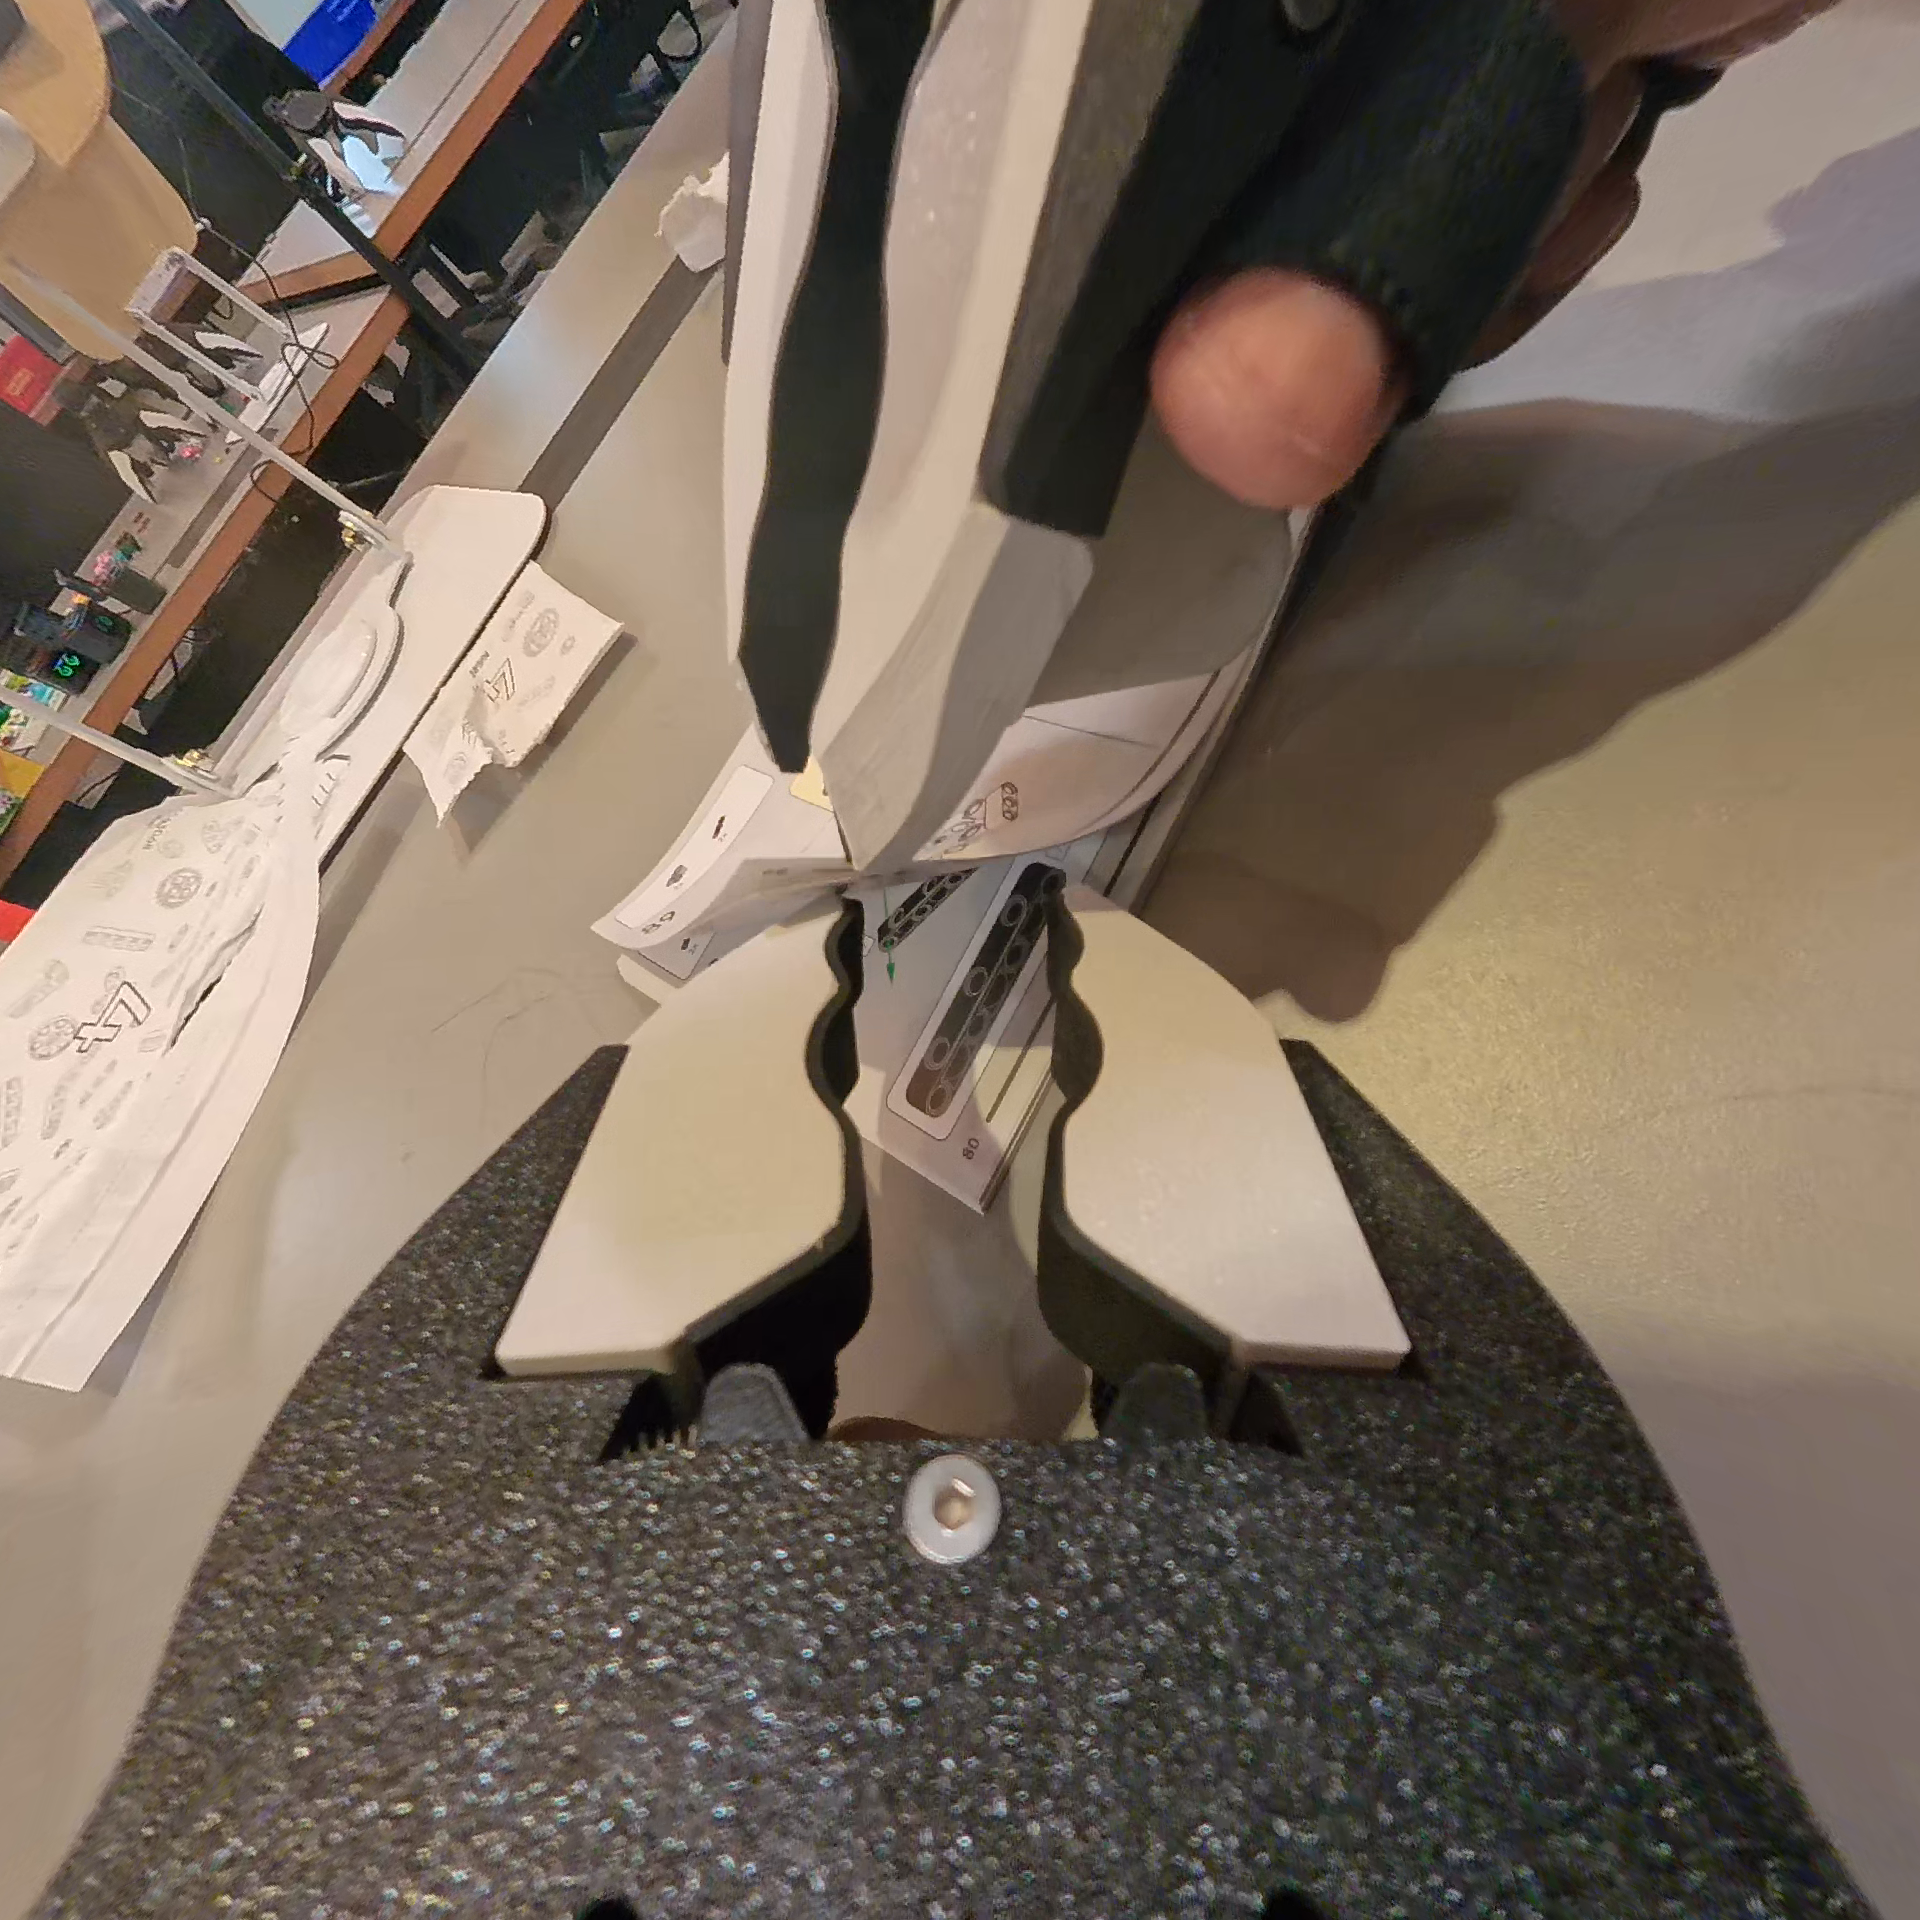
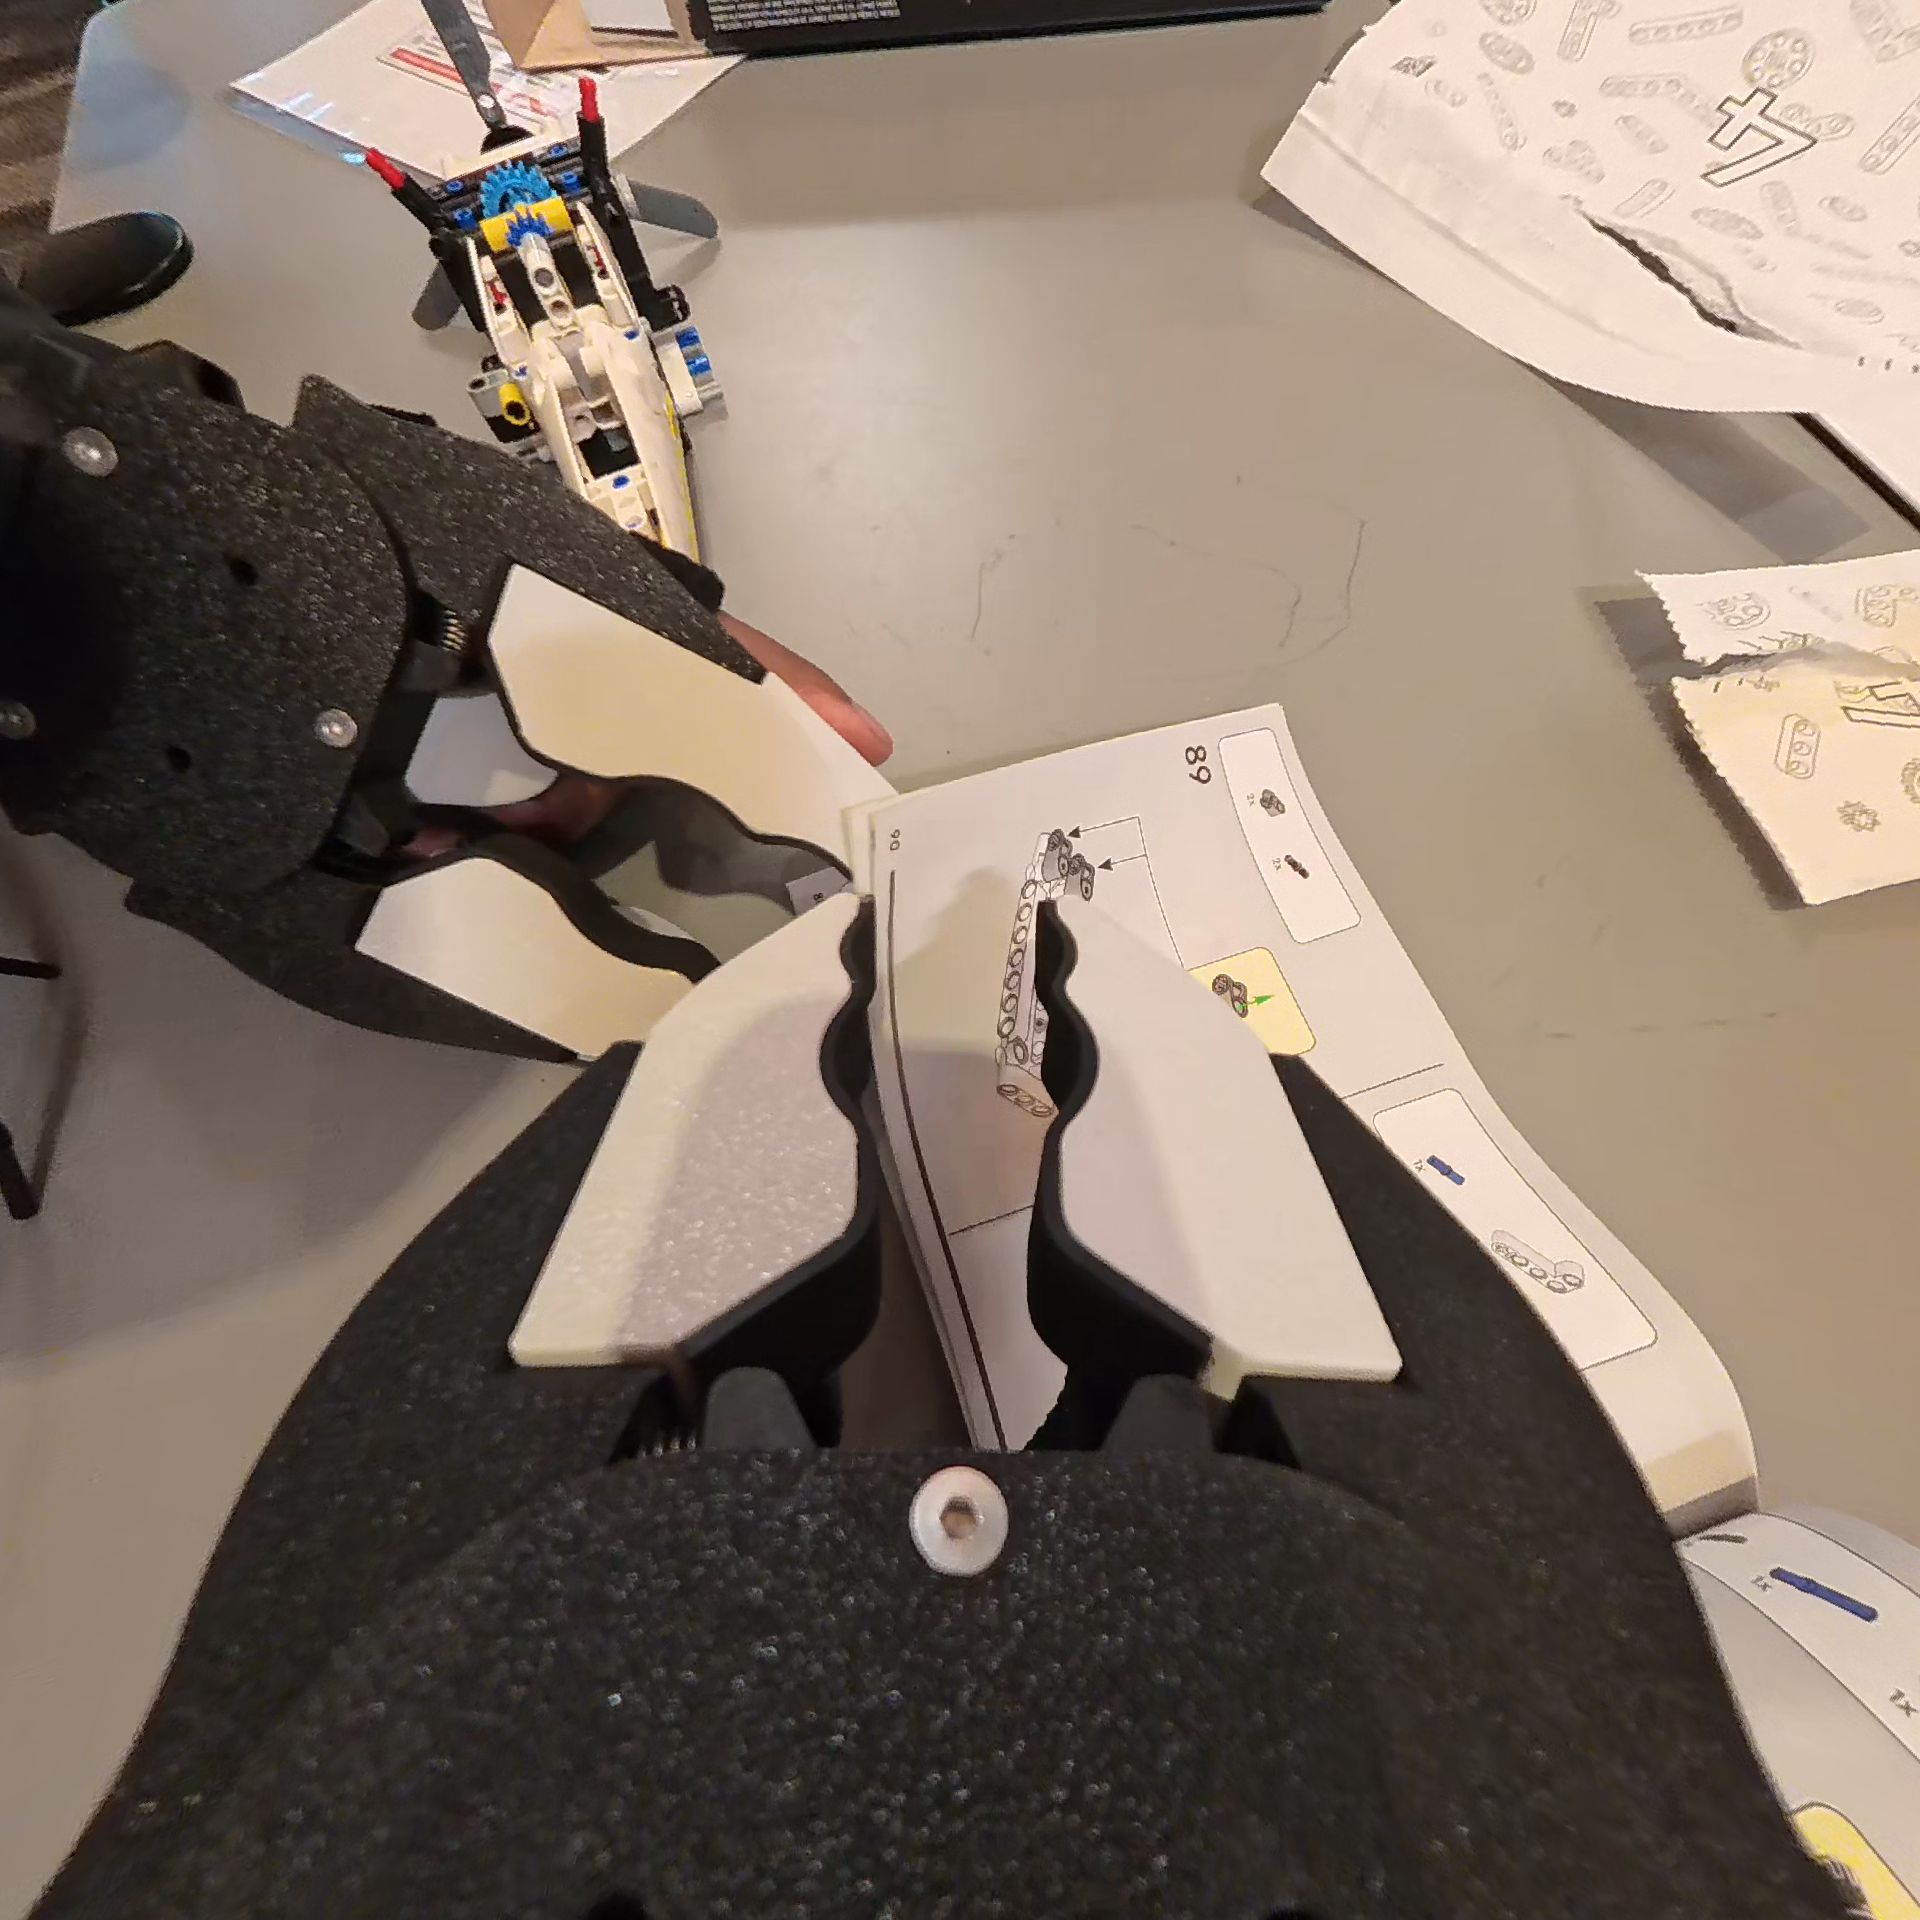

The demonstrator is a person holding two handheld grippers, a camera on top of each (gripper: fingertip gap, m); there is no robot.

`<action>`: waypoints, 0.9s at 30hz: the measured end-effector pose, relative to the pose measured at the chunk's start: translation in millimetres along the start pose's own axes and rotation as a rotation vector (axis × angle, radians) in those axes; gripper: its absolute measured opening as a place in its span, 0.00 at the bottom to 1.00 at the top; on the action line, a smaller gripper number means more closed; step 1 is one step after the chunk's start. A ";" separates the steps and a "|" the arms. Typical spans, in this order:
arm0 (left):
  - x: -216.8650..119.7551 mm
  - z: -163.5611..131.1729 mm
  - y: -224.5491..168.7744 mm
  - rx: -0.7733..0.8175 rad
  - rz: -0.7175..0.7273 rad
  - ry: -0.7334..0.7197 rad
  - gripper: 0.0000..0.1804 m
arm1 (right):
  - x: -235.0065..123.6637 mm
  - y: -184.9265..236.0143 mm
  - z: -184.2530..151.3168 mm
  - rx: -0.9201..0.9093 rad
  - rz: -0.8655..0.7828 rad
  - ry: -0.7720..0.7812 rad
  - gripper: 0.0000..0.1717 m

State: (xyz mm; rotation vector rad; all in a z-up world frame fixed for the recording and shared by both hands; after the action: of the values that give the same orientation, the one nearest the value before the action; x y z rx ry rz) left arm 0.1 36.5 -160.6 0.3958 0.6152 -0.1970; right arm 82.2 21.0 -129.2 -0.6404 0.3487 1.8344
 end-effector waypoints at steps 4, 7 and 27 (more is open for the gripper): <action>-0.1 0.1 -0.3 0.004 0.000 -0.001 0.20 | -0.3 -0.9 0.3 0.015 0.001 -0.001 0.15; 0.0 0.1 -0.4 0.004 0.000 -0.001 0.20 | -1.0 -1.8 1.1 0.032 -0.001 -0.007 0.08; -1.8 -0.4 -0.1 -0.013 -0.014 -0.003 0.20 | 9.6 -9.4 -4.3 0.160 -0.086 0.055 0.00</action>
State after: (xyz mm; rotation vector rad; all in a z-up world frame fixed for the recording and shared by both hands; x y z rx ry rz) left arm -1.6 36.7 -159.8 0.3788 0.6159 -0.2070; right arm 89.8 29.5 -137.6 -0.5871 0.4920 1.6905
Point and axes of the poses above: each gripper's, where its closed fingertips meet, x out along the fingers, z out of its top, y = z × x across the jaws, the point moved 6 cm from there along -x, back along the fingers, and after that the axes turned 15 degrees about -z, right-handed, at the moved point
